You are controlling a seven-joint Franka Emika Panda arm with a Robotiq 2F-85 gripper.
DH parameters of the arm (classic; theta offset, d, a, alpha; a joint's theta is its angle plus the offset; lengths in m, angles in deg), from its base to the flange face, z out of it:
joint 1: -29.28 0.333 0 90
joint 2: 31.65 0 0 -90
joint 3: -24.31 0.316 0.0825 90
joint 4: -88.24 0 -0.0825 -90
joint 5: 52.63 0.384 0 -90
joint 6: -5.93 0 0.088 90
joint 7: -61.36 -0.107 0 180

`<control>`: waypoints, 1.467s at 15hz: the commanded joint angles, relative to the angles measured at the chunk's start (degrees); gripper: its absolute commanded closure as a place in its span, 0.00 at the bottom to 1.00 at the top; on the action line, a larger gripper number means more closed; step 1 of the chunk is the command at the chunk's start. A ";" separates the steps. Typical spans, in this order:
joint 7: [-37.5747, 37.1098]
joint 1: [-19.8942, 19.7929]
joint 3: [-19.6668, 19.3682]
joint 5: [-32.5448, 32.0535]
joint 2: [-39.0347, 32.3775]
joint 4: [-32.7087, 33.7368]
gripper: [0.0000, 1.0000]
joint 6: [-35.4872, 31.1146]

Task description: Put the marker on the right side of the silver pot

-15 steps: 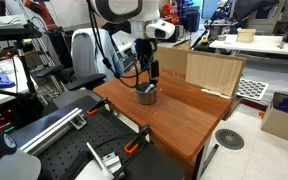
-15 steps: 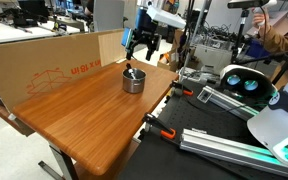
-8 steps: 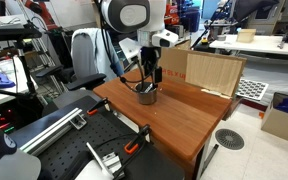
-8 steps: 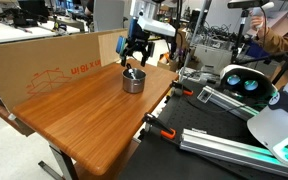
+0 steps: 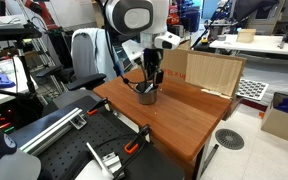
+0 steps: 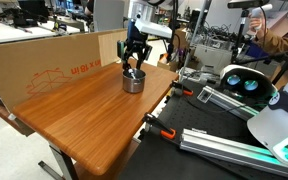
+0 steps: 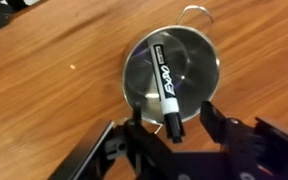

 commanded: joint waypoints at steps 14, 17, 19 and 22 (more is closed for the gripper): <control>0.21 -0.83 -0.37 -0.63 -0.51 1.18 0.95 -0.36; -0.10 -0.49 -0.31 -1.00 1.08 1.59 0.95 0.28; -0.47 -0.22 -0.51 -1.44 2.29 1.99 0.95 0.70; -0.15 -0.69 -0.77 -1.07 4.79 2.32 0.95 1.22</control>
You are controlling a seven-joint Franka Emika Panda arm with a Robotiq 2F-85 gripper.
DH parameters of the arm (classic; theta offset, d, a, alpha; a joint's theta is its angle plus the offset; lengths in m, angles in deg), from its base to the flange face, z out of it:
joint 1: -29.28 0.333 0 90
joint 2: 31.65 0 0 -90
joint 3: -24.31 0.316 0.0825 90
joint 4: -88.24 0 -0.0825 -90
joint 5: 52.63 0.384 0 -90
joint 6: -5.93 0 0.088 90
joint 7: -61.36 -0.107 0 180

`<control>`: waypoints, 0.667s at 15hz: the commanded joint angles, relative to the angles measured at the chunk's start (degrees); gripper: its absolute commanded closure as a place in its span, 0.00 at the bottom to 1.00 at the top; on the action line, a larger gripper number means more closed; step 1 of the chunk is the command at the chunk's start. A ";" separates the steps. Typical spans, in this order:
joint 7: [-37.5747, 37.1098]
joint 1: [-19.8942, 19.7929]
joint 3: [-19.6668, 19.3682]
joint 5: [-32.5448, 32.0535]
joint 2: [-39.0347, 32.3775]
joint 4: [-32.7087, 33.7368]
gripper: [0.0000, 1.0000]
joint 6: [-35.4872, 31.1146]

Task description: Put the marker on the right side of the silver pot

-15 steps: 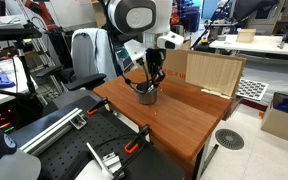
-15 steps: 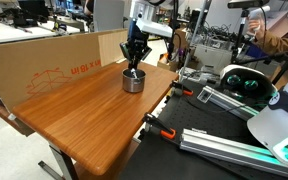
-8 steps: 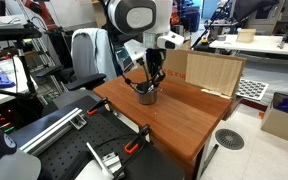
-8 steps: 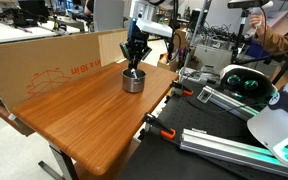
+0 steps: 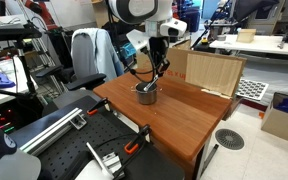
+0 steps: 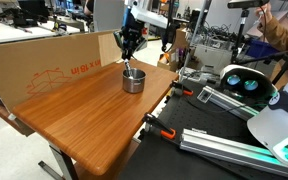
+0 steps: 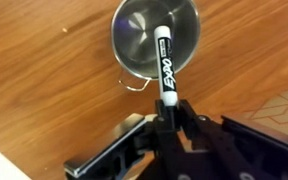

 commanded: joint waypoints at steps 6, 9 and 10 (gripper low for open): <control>-0.03 -2.77 -3.90 -0.91 7.67 0.46 0.95 4.52; 1.21 -4.93 -6.19 -0.72 7.79 1.35 0.95 7.66; 2.05 -5.71 -6.85 -0.33 7.28 1.60 0.95 8.86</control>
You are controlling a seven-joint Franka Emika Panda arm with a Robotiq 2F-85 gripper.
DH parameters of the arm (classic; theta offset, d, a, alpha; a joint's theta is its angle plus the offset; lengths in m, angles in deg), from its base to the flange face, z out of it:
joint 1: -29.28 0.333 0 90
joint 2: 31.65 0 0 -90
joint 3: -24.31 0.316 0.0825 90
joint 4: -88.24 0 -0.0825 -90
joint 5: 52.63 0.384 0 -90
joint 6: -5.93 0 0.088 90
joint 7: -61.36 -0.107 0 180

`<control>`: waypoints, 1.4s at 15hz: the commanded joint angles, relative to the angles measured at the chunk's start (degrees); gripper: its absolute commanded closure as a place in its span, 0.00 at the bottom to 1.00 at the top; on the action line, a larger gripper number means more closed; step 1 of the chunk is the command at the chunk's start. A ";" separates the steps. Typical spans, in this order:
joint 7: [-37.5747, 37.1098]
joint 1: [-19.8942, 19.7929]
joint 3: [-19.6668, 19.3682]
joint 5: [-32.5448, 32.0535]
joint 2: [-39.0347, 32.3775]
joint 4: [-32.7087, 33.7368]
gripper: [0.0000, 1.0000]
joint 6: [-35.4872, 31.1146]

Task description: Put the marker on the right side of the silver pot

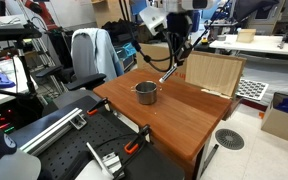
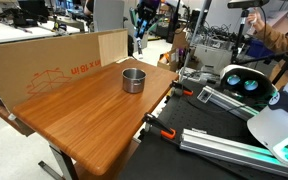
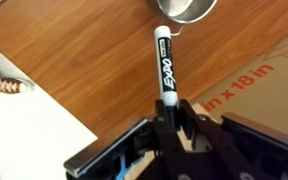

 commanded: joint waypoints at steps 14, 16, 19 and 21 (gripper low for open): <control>4.30 -4.37 -1.14 0.31 -17.95 6.74 0.95 2.69; 4.06 -4.48 -0.85 0.09 -20.82 8.24 0.95 2.10; 3.74 -4.46 -0.88 -0.48 -23.80 10.20 0.95 1.70; 3.46 -4.28 -1.19 -1.08 -24.88 10.89 0.95 1.49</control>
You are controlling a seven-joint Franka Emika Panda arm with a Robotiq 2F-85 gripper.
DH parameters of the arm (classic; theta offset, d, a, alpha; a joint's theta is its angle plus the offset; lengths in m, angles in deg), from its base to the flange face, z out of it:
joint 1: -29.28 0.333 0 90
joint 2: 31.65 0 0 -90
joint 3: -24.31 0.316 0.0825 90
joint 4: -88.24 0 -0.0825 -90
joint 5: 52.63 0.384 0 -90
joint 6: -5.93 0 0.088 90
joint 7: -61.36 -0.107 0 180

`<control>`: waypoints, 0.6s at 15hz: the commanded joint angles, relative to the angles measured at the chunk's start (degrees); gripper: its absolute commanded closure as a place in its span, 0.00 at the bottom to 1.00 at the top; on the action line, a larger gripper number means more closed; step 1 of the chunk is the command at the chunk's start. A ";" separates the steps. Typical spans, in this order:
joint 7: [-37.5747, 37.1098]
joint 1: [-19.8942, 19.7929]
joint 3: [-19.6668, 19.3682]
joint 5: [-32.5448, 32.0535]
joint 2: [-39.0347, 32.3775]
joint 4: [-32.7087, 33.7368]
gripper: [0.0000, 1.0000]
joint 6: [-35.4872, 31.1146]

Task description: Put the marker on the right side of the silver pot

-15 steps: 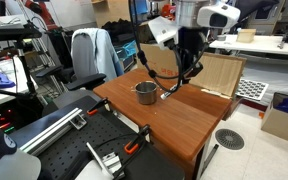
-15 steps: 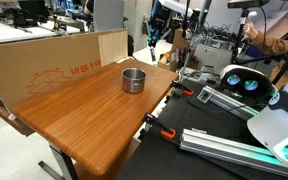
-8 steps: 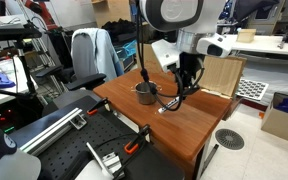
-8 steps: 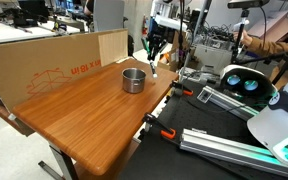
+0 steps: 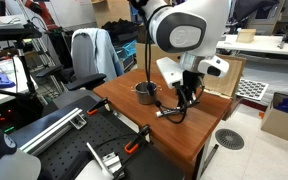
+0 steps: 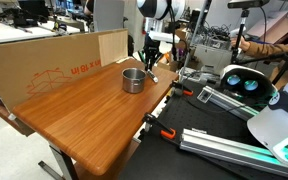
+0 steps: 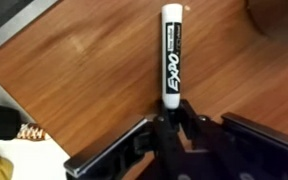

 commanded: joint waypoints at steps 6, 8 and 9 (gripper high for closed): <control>-1.82 0.13 -0.69 -2.52 -3.24 2.77 0.42 -1.77; -1.51 -0.31 -0.43 -2.58 -3.20 3.03 0.27 -1.80; -1.37 -0.42 -0.37 -2.54 -3.03 3.12 0.20 -1.68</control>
